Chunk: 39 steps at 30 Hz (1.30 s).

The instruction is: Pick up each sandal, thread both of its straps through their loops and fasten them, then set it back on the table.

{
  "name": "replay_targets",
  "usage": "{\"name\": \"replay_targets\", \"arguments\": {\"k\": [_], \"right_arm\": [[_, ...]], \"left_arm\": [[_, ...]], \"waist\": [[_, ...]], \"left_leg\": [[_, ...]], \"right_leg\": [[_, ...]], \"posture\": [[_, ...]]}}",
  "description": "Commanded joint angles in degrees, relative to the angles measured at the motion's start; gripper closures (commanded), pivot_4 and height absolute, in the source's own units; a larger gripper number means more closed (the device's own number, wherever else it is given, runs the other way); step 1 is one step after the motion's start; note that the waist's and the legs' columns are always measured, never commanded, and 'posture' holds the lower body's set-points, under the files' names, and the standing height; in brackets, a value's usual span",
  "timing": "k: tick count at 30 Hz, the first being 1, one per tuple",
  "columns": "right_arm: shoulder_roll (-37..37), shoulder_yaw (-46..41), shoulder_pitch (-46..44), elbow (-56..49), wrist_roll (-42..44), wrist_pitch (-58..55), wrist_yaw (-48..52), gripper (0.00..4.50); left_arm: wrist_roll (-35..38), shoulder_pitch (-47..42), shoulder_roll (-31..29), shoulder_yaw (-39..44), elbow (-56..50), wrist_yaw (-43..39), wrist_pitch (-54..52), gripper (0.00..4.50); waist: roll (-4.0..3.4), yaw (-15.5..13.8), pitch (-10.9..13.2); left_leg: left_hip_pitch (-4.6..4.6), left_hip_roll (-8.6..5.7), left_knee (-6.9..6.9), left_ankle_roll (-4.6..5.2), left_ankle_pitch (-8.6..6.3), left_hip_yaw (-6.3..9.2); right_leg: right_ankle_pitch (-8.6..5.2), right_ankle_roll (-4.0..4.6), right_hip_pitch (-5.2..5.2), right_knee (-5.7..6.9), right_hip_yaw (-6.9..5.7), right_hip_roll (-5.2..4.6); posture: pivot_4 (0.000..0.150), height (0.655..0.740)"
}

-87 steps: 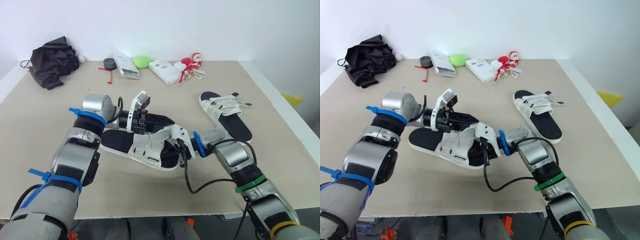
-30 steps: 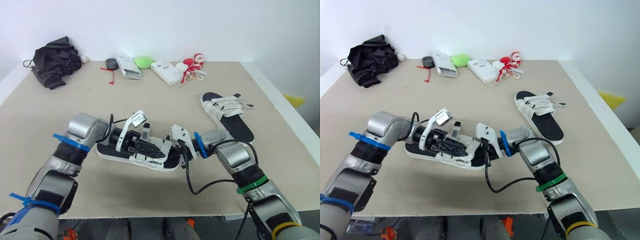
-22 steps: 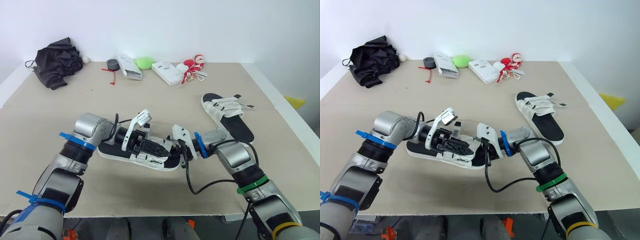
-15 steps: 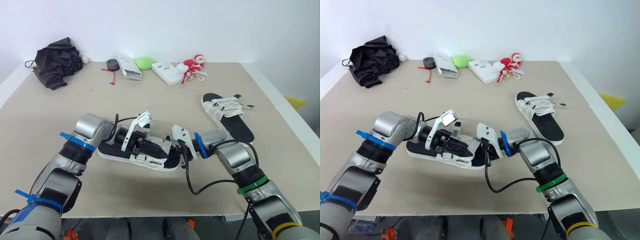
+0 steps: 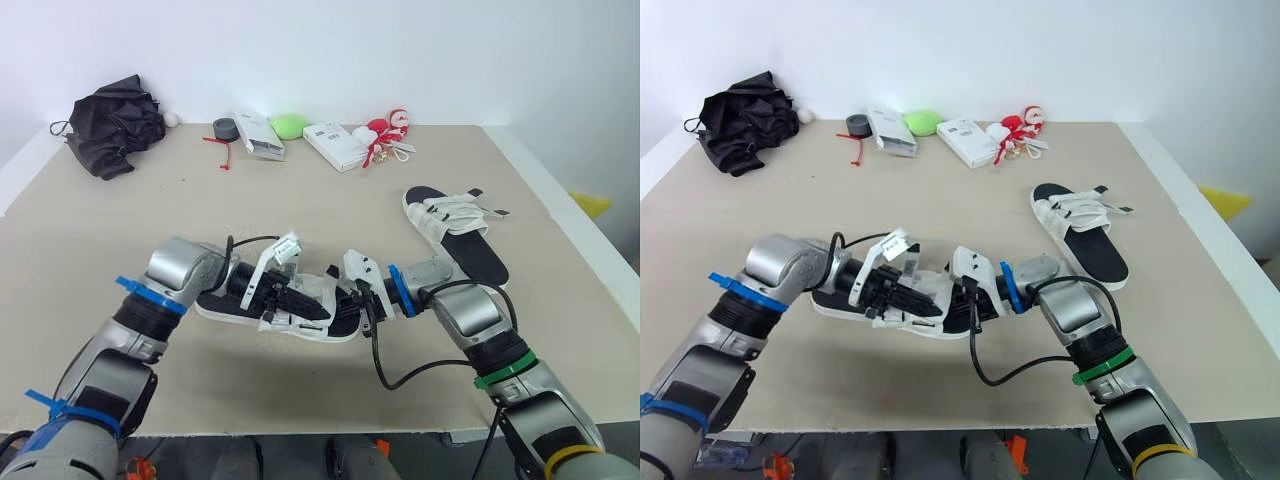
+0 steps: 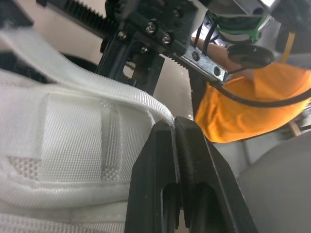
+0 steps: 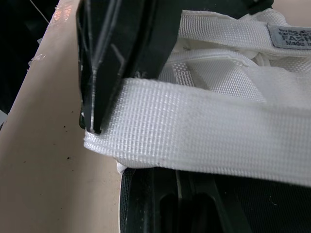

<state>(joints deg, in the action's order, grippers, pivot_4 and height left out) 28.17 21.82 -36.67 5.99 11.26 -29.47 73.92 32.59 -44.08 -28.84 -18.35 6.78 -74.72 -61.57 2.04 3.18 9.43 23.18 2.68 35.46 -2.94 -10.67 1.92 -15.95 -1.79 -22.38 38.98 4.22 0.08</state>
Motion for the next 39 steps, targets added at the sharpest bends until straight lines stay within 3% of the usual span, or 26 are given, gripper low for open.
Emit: {"name": "replay_targets", "arguments": {"k": [1,7,14,20,27,30,31,32,33,37,39], "right_arm": [[1.2,2.3,2.1,2.1,-1.8,-1.7,-0.2,4.50],[1.8,2.5,2.9,1.6,-1.8,-1.5,0.3,4.50],[1.6,3.5,2.3,2.5,-2.1,-0.9,1.5,4.50],[1.1,4.1,1.6,3.8,-2.5,0.2,2.2,4.50],[0.2,4.9,0.8,5.5,-2.9,1.5,2.9,4.50],[-0.4,5.1,0.2,6.5,-3.1,2.1,3.2,4.50],[-0.5,5.1,0.1,6.7,-3.1,2.2,3.3,4.50],[-0.6,5.0,0.0,6.8,-3.2,2.3,3.4,4.50],[-0.7,5.0,-0.1,7.0,-3.3,2.4,3.5,4.50],[-1.0,5.1,-0.5,7.7,-3.4,2.8,4.0,4.50],[-1.0,5.2,-0.6,7.9,-3.4,3.0,4.1,4.50]], "left_arm": [[0.4,5.7,2.1,5.6,-4.6,5.4,6.3,4.36],[-0.5,15.6,6.2,14.2,-12.8,11.5,22.1,4.36],[-8.0,23.9,6.0,12.3,-16.3,7.3,49.1,4.36],[-15.3,25.5,4.5,10.3,-13.3,1.3,76.6,4.36],[-20.6,24.0,2.2,9.2,-2.3,-0.9,109.5,4.36],[-20.7,23.8,0.1,7.5,1.8,-1.0,118.3,3.56],[-20.3,23.7,-0.5,6.9,2.7,-0.8,118.8,2.99],[-20.1,23.6,-1.0,6.4,3.3,-0.5,119.0,2.85],[-19.9,23.6,-1.5,5.9,3.8,-0.2,119.6,2.19],[-20.2,24.3,-4.3,5.1,5.4,0.9,117.3,0.34],[-17.7,26.2,-6.8,3.7,4.2,-0.9,112.4,0.10]], "waist": [[-0.04,-0.2,0.0],[-0.03,-0.5,0.0],[-0.03,-0.5,0.0],[-0.04,-0.5,0.0],[-0.05,-0.5,0.0],[-0.06,-0.4,0.0],[-0.06,-0.4,0.0],[-0.06,-0.4,0.0],[-0.06,-0.4,0.0],[-0.06,-0.3,0.0],[-0.08,-0.3,0.0]], "left_leg": [[-0.01,0.00,0.00,0.00,0.00,-0.01],[-0.05,-0.01,0.02,0.00,0.00,-0.05],[-0.07,-0.02,0.02,-0.01,0.00,-0.09],[-0.05,0.00,-0.03,0.00,0.00,-0.11],[-0.07,0.02,-0.03,0.01,-0.01,-0.16],[-0.07,0.07,-0.04,0.04,-0.03,-0.18],[-0.08,0.09,-0.04,0.05,-0.03,-0.18],[-0.08,0.09,-0.04,0.06,-0.04,-0.18],[-0.09,0.10,-0.04,0.06,-0.04,-0.18],[-0.10,0.17,-0.03,0.06,-0.04,-0.18],[-0.11,0.29,-0.04,0.06,-0.04,-0.18]], "right_leg": [[0.00,0.00,0.01,0.00,0.01,-0.02],[0.01,0.01,0.05,0.00,0.03,-0.08],[0.02,0.02,0.05,-0.01,0.04,-0.08],[0.01,0.04,0.03,-0.07,0.04,-0.08],[0.01,0.07,0.02,-0.08,0.08,-0.06],[0.01,0.08,0.01,-0.08,0.08,-0.03],[0.02,0.10,0.00,-0.08,0.09,-0.01],[0.02,0.10,0.00,-0.07,0.09,0.00],[0.02,0.11,0.00,-0.07,0.09,0.01],[0.05,0.15,0.00,-0.07,0.09,0.08],[0.08,0.23,-0.03,-0.06,0.09,0.23]], "posture": [[0.150,0.7400],[0.150,0.7400],[0.150,0.7400],[0.150,0.7400],[0.150,0.7400],[0.150,0.7400],[0.150,0.7400],[0.150,0.7400],[0.150,0.7400],[0.150,0.7400],[0.150,0.7400]]}}
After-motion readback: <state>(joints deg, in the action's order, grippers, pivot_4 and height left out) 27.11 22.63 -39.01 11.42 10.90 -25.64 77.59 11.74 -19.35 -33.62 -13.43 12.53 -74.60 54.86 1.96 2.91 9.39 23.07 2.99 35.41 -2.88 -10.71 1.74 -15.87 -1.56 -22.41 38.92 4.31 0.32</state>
